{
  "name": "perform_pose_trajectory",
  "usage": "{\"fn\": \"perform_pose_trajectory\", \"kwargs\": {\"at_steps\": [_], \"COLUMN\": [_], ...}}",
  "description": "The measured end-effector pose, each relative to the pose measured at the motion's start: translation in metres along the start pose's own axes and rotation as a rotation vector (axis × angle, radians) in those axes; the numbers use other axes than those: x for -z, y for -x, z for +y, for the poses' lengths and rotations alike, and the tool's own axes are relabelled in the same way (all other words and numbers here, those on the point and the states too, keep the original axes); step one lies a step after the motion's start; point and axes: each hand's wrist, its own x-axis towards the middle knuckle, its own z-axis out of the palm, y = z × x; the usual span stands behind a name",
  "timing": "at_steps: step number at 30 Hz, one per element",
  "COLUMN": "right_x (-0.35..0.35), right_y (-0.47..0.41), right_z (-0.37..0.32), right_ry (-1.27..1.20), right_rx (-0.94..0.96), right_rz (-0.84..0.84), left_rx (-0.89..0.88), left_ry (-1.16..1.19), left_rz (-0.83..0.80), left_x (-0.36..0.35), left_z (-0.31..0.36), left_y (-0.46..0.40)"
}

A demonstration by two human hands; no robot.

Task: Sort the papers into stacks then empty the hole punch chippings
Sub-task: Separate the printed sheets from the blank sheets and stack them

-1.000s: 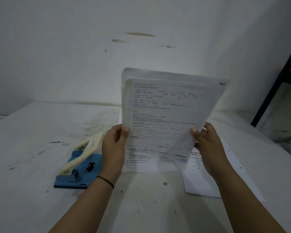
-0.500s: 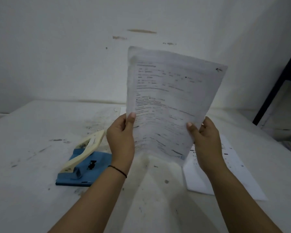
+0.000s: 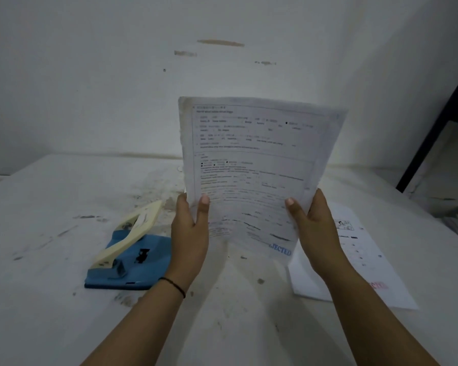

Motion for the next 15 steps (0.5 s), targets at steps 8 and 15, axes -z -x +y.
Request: {"fn": "perform_pose_trajectory", "kwargs": {"at_steps": [8,15], "right_x": [-0.005,-0.0052], "right_y": [-0.0015,-0.0013], "right_z": [-0.0021,-0.0013], "right_ry": [-0.004,0.017], "right_rx": [-0.037,-0.072], "right_rz": [0.004,-0.004], "left_rx": [0.02,0.088], "left_ry": [0.012,0.039], "left_rz": [0.003,-0.033], "left_x": [-0.0035,-0.0003], "left_z": [-0.001,-0.004], "left_y": [-0.0047,-0.0034]}}
